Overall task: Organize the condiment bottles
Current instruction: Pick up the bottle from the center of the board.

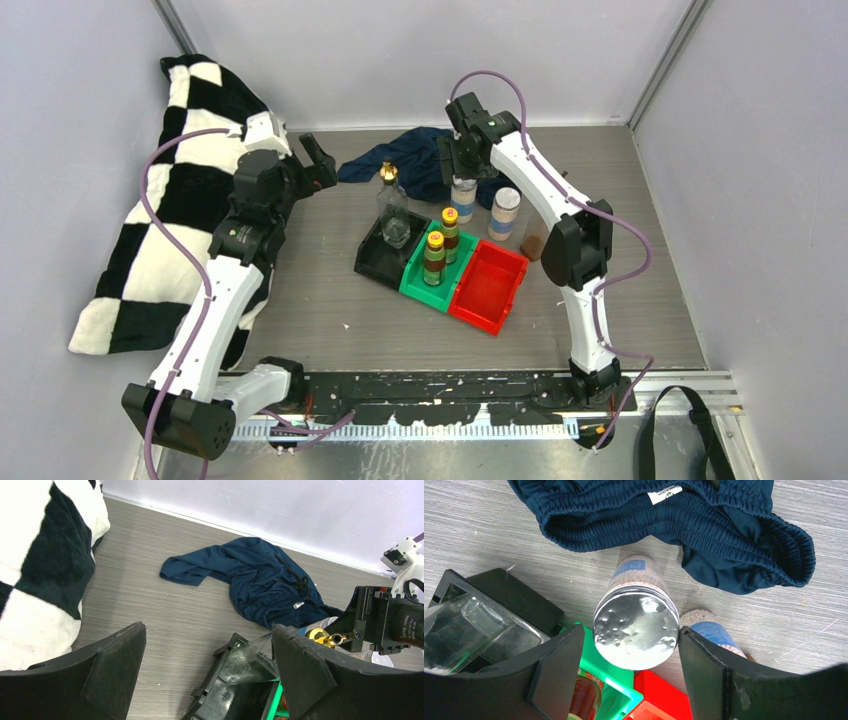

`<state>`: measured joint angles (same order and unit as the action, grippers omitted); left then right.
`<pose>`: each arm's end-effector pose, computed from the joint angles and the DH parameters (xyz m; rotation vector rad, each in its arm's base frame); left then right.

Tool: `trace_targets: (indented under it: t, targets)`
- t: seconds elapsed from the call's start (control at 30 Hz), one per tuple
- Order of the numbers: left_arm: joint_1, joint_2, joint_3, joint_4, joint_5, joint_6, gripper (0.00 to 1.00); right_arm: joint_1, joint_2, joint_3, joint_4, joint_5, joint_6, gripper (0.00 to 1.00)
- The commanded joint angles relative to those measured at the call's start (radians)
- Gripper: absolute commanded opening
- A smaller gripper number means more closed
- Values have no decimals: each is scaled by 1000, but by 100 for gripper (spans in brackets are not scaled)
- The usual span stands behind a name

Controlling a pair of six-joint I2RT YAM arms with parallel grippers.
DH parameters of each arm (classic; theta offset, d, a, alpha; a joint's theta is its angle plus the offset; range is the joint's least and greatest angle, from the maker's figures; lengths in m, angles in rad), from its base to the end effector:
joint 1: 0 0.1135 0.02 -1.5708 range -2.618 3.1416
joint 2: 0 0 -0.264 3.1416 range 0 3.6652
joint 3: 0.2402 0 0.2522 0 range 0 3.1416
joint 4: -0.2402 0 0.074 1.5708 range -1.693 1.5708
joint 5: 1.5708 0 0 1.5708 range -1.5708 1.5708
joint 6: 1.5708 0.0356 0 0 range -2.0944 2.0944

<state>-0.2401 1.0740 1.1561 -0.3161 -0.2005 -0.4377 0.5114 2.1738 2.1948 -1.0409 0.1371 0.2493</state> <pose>0.2341 -0.0500 0.4002 -0.3206 1.7816 -0.3025 0.4127 0.2260 0.3030 -0.2874 2.5632 0.1062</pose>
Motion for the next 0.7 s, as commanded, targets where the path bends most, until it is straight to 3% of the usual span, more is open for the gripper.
trace_targets:
  t: [0.0, 0.3, 0.43, 0.5, 0.67]
  targets:
    - [-3, 0, 4, 19, 6, 2, 96, 5, 3, 42, 4, -11, -1, 74]
    - [-2, 0, 4, 19, 6, 1, 96, 5, -2, 34, 2, -11, 1, 59]
    - [-3, -2, 2, 20, 6, 1, 96, 5, -9, 22, 10, -3, 3, 39]
    - [-3, -3, 2, 19, 4, 1, 96, 5, -13, 17, 11, 0, 3, 25]
    - [-4, -5, 1, 20, 4, 1, 96, 5, -25, 14, 17, 14, 3, 7]
